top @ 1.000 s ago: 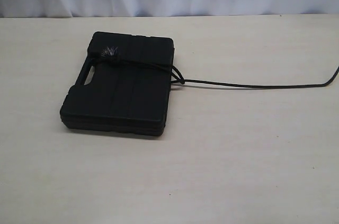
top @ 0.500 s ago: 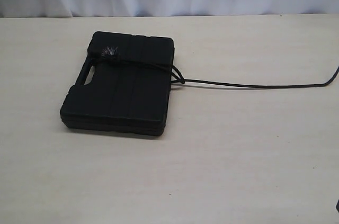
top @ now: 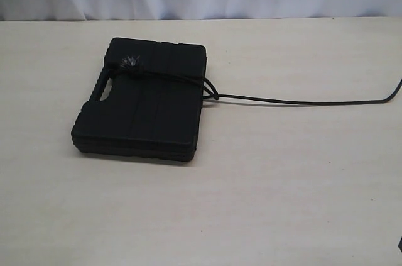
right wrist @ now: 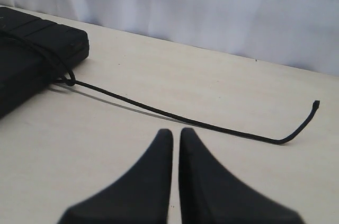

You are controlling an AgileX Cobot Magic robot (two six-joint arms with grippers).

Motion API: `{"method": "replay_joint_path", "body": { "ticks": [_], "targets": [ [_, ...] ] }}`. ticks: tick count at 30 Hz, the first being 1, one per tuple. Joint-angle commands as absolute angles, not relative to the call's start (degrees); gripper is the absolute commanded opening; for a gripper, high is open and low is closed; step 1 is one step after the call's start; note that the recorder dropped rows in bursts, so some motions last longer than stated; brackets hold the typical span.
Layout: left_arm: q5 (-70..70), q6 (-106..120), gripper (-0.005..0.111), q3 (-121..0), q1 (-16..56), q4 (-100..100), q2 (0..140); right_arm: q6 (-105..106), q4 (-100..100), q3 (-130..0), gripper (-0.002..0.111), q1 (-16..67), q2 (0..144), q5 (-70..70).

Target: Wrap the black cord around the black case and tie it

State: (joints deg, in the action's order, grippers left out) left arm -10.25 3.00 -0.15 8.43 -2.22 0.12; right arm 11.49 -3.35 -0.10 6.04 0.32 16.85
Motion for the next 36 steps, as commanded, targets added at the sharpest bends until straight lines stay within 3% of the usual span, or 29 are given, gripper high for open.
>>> {"method": "replay_joint_path", "body": {
  "ticks": [1, 6, 36],
  "targets": [
    [-15.80, 3.01, 0.000, 0.00, 5.85, -2.38, 0.00, 12.13, -3.11, 0.00, 0.004, 6.01, 0.00, 16.27],
    [-17.32, 3.01, 0.000, 0.00, 2.72, -2.38, 0.00, 12.13, -3.11, 0.00, 0.004, 6.00, 0.00, 16.15],
    [-17.33, 3.01, 0.000, 0.00, -0.80, -3.74, 0.00, 12.13, -0.50, 0.00, 0.004, -0.26, 0.00, 16.15]
  ]
}}
